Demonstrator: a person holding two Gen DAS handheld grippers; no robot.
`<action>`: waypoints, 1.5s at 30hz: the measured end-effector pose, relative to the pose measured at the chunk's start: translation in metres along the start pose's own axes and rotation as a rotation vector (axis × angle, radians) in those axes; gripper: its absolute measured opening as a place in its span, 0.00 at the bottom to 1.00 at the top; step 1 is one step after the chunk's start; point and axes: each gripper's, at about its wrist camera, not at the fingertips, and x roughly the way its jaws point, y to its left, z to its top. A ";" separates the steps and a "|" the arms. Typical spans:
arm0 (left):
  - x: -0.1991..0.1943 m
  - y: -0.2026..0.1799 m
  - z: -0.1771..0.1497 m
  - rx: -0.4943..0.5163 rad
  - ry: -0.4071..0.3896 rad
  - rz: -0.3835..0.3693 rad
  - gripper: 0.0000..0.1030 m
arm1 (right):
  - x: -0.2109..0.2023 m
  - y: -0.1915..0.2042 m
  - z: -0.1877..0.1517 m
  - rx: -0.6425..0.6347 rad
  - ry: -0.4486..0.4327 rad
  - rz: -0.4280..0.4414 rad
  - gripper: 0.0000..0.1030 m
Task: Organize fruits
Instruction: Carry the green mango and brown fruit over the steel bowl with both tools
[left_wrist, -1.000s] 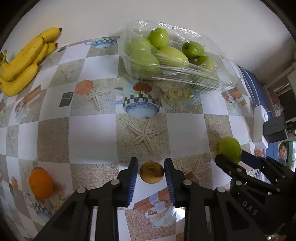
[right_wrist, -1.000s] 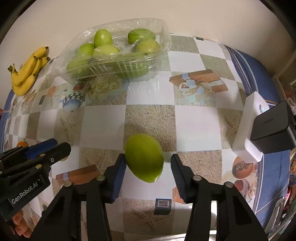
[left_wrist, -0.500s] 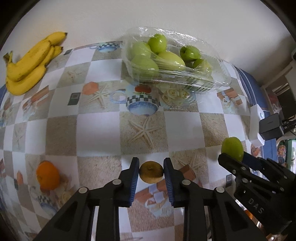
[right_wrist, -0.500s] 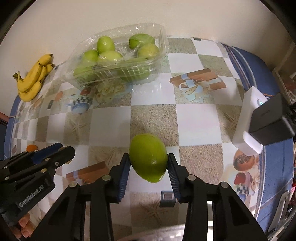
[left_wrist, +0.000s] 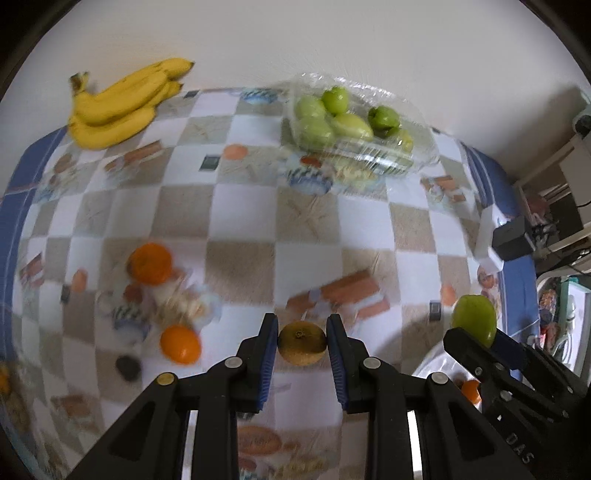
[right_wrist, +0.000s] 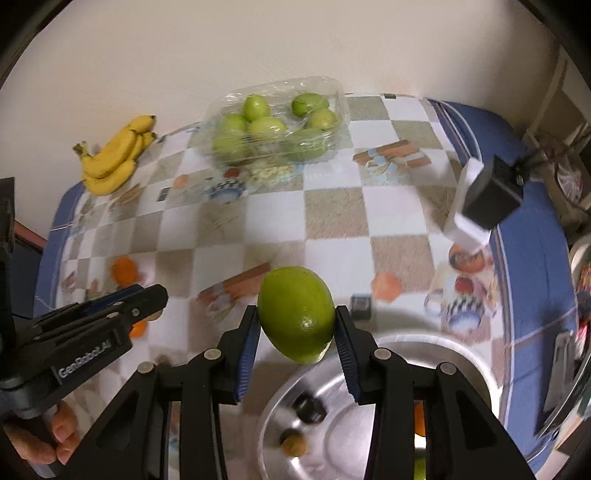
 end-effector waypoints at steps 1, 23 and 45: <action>-0.001 0.003 -0.007 -0.016 0.006 0.000 0.28 | -0.002 0.001 -0.005 0.008 0.000 0.011 0.41; -0.026 0.030 -0.104 -0.131 -0.104 -0.064 0.28 | -0.007 0.035 -0.123 0.069 -0.031 0.104 0.41; -0.050 0.013 -0.112 -0.099 -0.189 -0.111 0.28 | -0.027 -0.012 -0.134 0.185 -0.116 0.060 0.41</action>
